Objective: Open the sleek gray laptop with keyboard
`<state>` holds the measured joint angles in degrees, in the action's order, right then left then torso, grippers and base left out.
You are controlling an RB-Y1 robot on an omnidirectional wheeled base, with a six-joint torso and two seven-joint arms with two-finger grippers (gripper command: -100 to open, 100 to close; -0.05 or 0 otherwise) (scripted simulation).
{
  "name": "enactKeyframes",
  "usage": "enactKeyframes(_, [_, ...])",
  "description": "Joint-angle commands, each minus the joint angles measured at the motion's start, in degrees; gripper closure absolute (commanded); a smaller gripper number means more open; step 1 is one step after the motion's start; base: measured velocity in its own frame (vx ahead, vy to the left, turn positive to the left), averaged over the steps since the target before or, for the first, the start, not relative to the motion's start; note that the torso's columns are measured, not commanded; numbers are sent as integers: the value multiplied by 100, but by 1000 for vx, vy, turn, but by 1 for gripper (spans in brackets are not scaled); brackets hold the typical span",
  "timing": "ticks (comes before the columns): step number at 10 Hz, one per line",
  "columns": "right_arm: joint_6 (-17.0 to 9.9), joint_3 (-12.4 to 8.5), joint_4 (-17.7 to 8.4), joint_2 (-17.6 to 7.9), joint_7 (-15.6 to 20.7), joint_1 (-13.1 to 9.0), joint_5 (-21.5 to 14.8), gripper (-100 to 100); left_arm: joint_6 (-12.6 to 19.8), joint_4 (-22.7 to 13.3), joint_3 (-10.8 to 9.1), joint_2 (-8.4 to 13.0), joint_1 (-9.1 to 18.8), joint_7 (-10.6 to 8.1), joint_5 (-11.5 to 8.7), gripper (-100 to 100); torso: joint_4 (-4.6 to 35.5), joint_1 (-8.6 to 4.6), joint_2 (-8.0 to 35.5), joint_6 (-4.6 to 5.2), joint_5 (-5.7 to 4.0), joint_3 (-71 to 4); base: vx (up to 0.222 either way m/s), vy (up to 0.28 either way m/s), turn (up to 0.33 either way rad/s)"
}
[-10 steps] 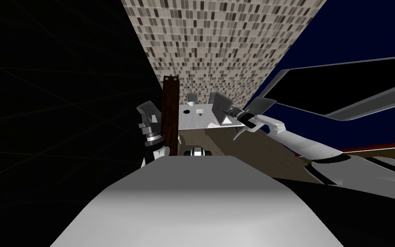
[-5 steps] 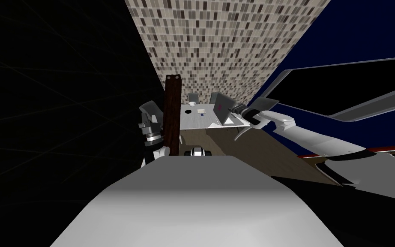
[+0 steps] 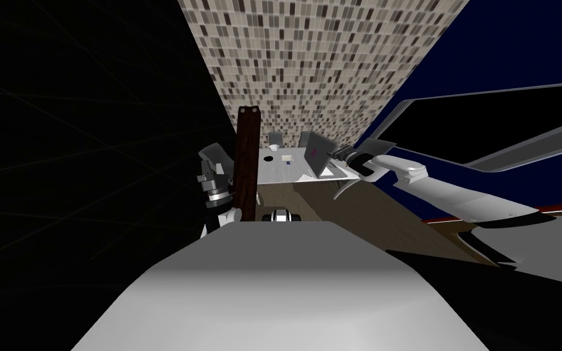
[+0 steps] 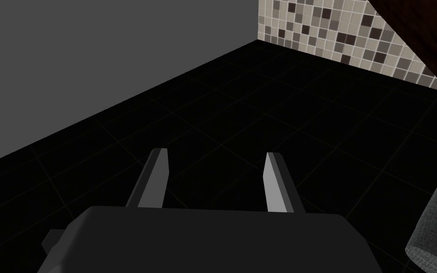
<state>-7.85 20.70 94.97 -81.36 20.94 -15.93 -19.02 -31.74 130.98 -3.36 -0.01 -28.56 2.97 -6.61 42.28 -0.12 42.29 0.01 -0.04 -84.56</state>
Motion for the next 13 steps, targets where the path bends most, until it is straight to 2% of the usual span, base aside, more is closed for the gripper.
enactKeyframes(1, [-45,36,-43,-77,28,-56,-15,-100,0,0,0,0,0,0,0,0,1,1,5,2,0,3,-2,8,3])
enactKeyframes(10, [-74,56,-77,-143,49,-93,-29,-100,0,0,0,0,0,0,0,0,-1,9,-3,-1,3,-2,-3,11,-5])
enactKeyframes(11, [-73,56,-77,-143,49,-93,-29,100,0,0,0,0,0,0,0,0,-1,9,-3,-1,3,-2,0,0,0])
enactKeyframes(13, [75,-22,-287,65,-193,-99,212,100,0,0,-1,1,0,0,0,0,5,-21,5,3,3,3,-11,-131,43])
